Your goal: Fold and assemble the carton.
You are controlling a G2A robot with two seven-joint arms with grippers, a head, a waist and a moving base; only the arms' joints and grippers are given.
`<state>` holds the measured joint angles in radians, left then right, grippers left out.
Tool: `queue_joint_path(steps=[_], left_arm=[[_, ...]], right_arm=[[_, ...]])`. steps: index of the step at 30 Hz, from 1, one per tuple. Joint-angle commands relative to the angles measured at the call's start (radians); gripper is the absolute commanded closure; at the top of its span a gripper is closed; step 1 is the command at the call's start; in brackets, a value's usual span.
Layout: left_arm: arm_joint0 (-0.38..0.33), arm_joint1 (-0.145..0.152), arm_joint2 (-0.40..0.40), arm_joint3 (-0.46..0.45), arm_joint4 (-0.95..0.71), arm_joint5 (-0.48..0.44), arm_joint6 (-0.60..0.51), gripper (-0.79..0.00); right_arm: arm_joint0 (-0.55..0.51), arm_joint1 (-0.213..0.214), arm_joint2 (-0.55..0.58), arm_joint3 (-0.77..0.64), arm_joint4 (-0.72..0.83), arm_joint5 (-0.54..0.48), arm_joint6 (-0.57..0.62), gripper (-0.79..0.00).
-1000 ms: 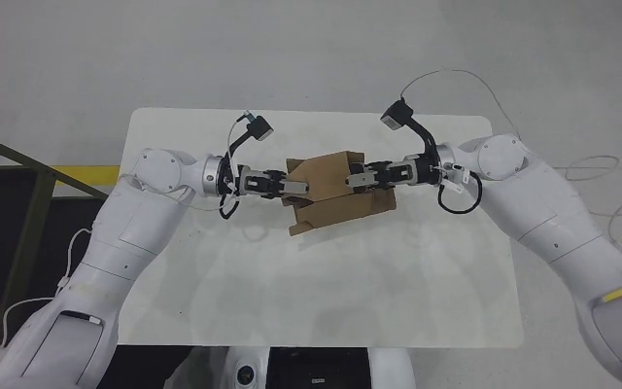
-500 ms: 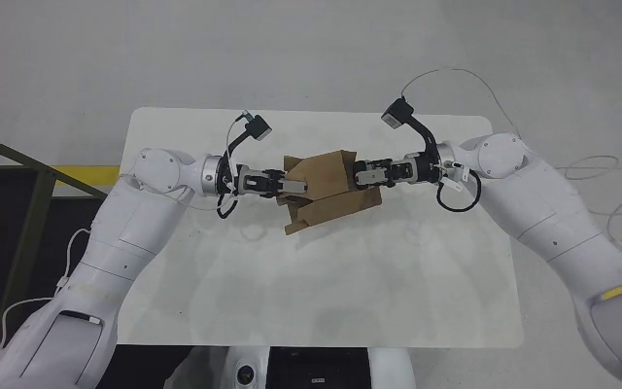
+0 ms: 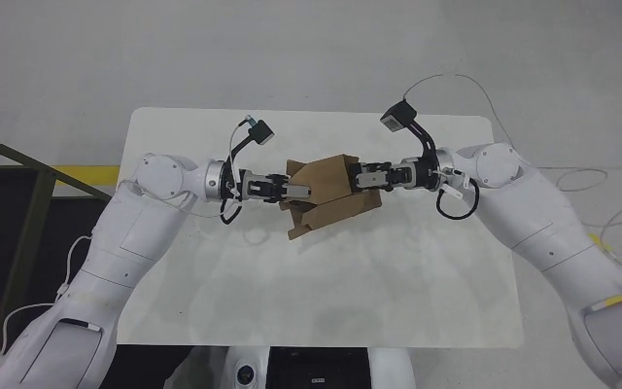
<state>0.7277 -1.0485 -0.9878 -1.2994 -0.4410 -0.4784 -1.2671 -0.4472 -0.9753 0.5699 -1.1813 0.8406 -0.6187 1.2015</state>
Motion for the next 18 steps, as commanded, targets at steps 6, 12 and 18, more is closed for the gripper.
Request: queue_joint_path(steps=[6,12,18], left_arm=[[0.004,0.0,-0.005,-0.003,0.002,0.003,-0.002,0.0],[0.005,0.0,-0.008,-0.002,0.006,0.007,-0.003,0.0],[0.004,0.001,-0.012,0.006,0.019,0.005,0.0,0.0]], right_arm=[[-0.038,-0.004,0.043,-0.024,0.052,0.026,0.026,-0.785],[-0.065,-0.009,0.08,-0.031,0.063,0.046,0.046,-0.785],[-0.069,-0.008,0.109,0.013,-0.026,0.061,0.061,-0.785]])
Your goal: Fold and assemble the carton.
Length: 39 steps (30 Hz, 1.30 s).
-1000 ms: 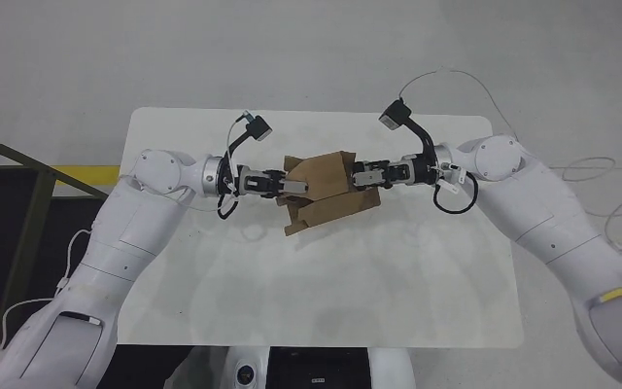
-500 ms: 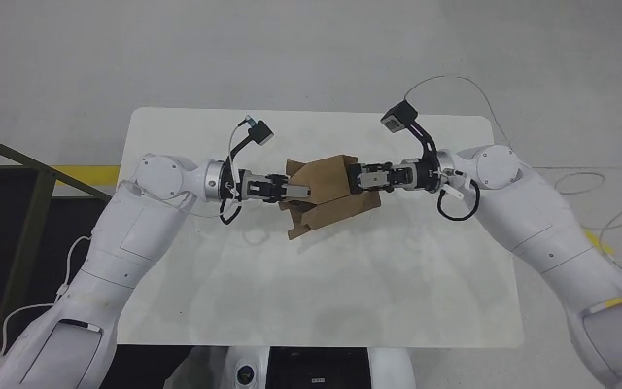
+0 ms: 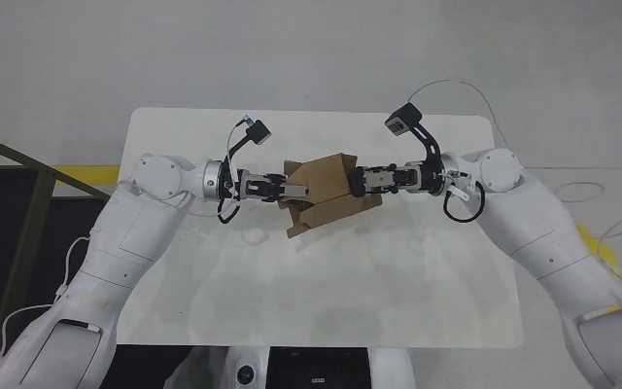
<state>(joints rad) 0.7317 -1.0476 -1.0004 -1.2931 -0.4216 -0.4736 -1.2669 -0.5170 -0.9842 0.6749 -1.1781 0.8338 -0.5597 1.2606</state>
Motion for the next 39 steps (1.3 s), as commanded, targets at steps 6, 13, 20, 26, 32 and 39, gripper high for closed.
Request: queue_joint_path(steps=[6,13,20,26,32,39], left_arm=[[0.0,0.0,0.0,0.0,0.0,0.0,0.0,0.0],[0.026,0.006,-0.01,-0.048,0.059,0.014,0.037,0.0],[0.021,-0.003,0.003,-0.003,-0.05,0.0,-0.019,0.0],[0.012,-0.007,0.002,0.004,-0.113,-0.013,-0.066,0.0],[0.015,-0.008,-0.001,-0.01,-0.158,-0.002,-0.078,0.0],[0.018,-0.01,-0.013,0.004,-0.227,0.022,-0.101,0.0]], right_arm=[[0.008,0.007,0.03,0.041,-0.126,0.006,0.006,-0.785],[0.006,0.022,0.072,0.029,-0.249,0.042,-0.002,-0.785],[-0.04,0.06,0.153,-0.028,-0.375,0.128,-0.048,-0.785],[-0.117,0.093,0.23,-0.061,-0.398,0.154,-0.044,-0.785],[-0.17,0.101,0.249,-0.089,-0.396,0.157,-0.025,-0.785],[-0.193,0.09,0.247,-0.081,-0.331,0.106,-0.008,-0.252]])
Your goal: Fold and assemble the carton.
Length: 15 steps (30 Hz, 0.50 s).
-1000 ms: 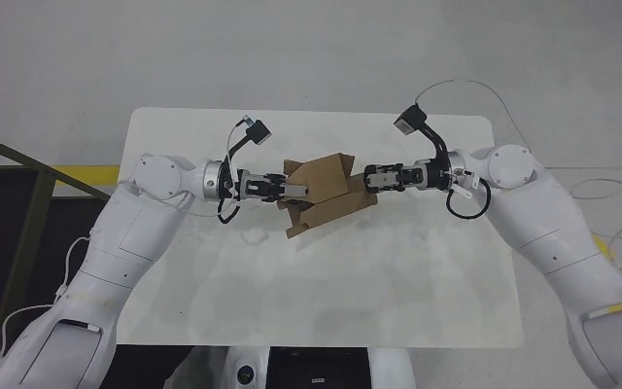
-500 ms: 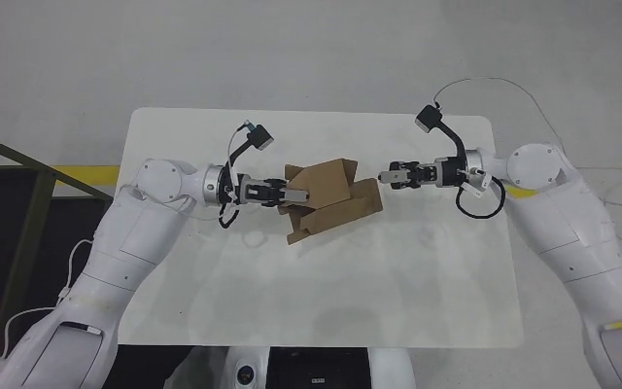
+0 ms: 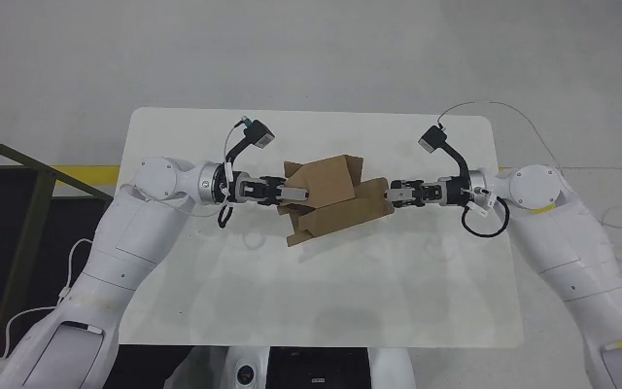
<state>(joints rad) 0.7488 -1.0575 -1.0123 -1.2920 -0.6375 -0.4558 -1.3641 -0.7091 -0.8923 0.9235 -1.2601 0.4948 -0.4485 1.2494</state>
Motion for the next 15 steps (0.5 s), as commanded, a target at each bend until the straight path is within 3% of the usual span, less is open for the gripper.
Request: queue_joint_path(steps=[1,7,12,15], left_arm=[[0.001,-0.001,-0.003,0.005,-0.022,0.009,-0.006,0.0],[0.003,-0.006,-0.006,0.012,-0.069,0.03,-0.015,0.0],[0.004,-0.009,-0.009,0.016,-0.085,0.038,-0.018,0.0],[0.004,-0.011,-0.011,0.019,-0.083,0.038,-0.016,0.0]], right_arm=[[-0.002,-0.004,-0.003,0.004,0.016,-0.012,0.007,-0.24],[0.0,-0.017,-0.012,0.017,0.05,-0.036,0.023,-0.157],[-0.001,-0.027,-0.01,0.03,0.096,-0.071,0.032,-0.003],[0.001,-0.031,-0.009,0.035,0.107,-0.079,0.043,0.0]])
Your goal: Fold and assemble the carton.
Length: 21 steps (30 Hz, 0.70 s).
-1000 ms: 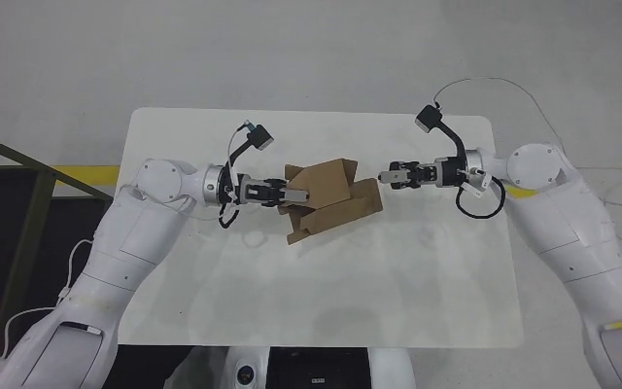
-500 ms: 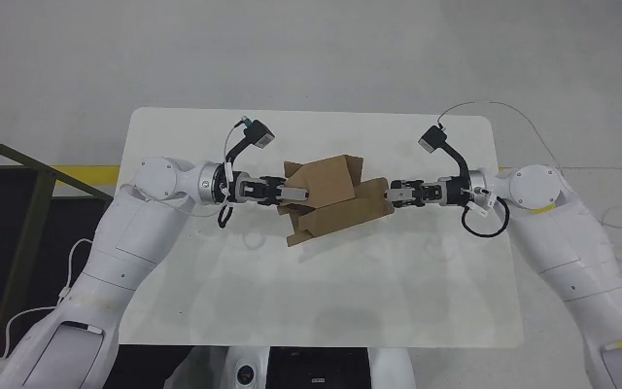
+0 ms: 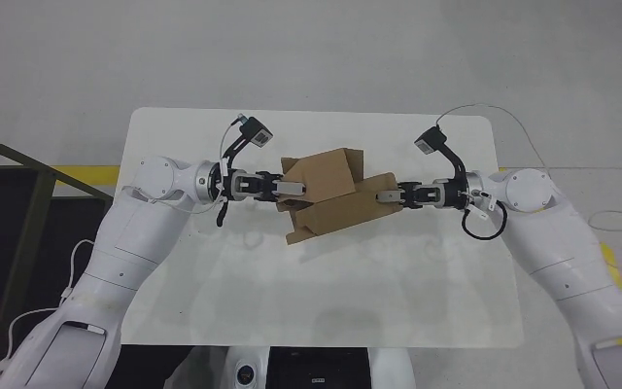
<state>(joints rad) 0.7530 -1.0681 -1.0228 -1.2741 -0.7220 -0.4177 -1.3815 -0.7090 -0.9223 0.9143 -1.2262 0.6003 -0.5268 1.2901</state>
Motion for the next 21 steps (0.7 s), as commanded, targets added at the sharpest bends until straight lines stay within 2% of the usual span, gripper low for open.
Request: queue_joint_path(steps=[1,2,3,5,6,21], left_arm=[[0.0,-0.001,-0.002,0.001,0.002,0.0,0.001,0.0],[0.0,-0.001,-0.002,0.002,0.003,0.0,0.001,0.0],[0.0,-0.002,-0.003,0.001,0.004,0.0,0.0,-0.065],[0.0,-0.002,-0.004,0.0,0.012,-0.01,-0.007,-0.453],[0.0,-0.003,-0.006,0.001,0.012,-0.011,-0.008,-0.785],[0.015,-0.008,-0.038,-0.01,-0.064,0.03,-0.005,-0.785]], right_arm=[[0.002,-0.002,0.0,0.0,0.002,0.0,0.003,0.0],[0.001,-0.004,0.001,0.0,0.005,-0.001,0.002,0.0],[0.001,-0.005,0.001,0.001,0.005,-0.001,0.002,0.0],[0.001,-0.006,0.003,0.003,0.004,-0.001,0.002,0.0],[0.001,-0.007,0.004,0.006,0.001,0.0,0.003,0.0],[-0.003,-0.014,0.021,0.005,-0.065,0.025,-0.021,0.0]])
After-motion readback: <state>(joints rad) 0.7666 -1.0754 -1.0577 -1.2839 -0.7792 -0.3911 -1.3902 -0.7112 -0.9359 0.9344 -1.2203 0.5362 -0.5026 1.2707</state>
